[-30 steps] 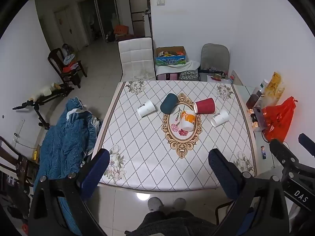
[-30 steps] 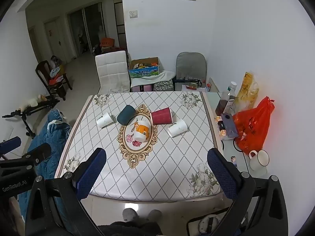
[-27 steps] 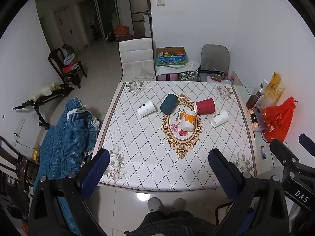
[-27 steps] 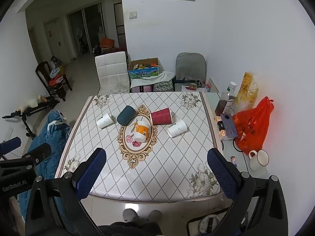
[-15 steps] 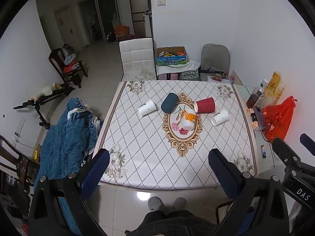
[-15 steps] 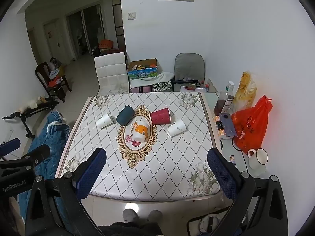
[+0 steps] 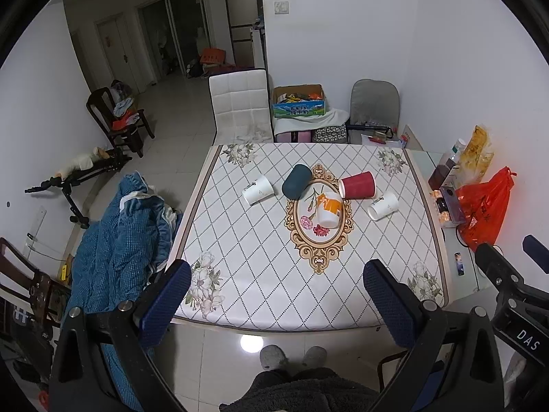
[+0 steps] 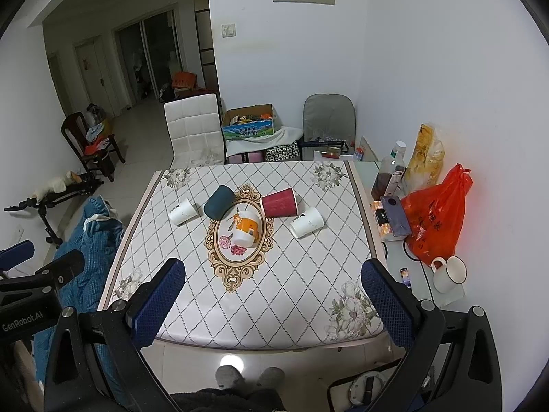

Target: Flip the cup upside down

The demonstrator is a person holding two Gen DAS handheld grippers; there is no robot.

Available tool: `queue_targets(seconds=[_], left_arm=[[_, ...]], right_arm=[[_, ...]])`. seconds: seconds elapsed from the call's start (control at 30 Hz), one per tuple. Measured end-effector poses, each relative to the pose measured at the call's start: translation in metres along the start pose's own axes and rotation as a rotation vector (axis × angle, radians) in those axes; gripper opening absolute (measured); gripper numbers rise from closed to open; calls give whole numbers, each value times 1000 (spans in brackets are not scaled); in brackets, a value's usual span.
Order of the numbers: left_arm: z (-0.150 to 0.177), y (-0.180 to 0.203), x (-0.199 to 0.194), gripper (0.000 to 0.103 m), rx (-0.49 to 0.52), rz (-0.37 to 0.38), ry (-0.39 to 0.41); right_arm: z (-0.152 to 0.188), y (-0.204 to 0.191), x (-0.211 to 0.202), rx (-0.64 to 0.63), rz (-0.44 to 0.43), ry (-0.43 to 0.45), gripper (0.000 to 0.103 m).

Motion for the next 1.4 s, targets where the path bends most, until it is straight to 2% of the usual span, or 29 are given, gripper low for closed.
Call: queue_targets(seconds=[0.67,1.4], left_arm=[[1,3,-11,103,5,5,15],[0,4,-11,103,1,11,15]], right_arm=[[5,-1,-12,13,-4,5,103],[4,-5,-5,17,-4,6,103]])
Point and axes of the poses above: each gripper's, at about its wrist camera, not at the fingertips, and x roughly the way its jaws point, y to its right, z to its underside, the point moved 2 cm from there along x, roughly the way its jaws point, and after that the axes turned 11 degrees about -x, right-handed, at the moved point
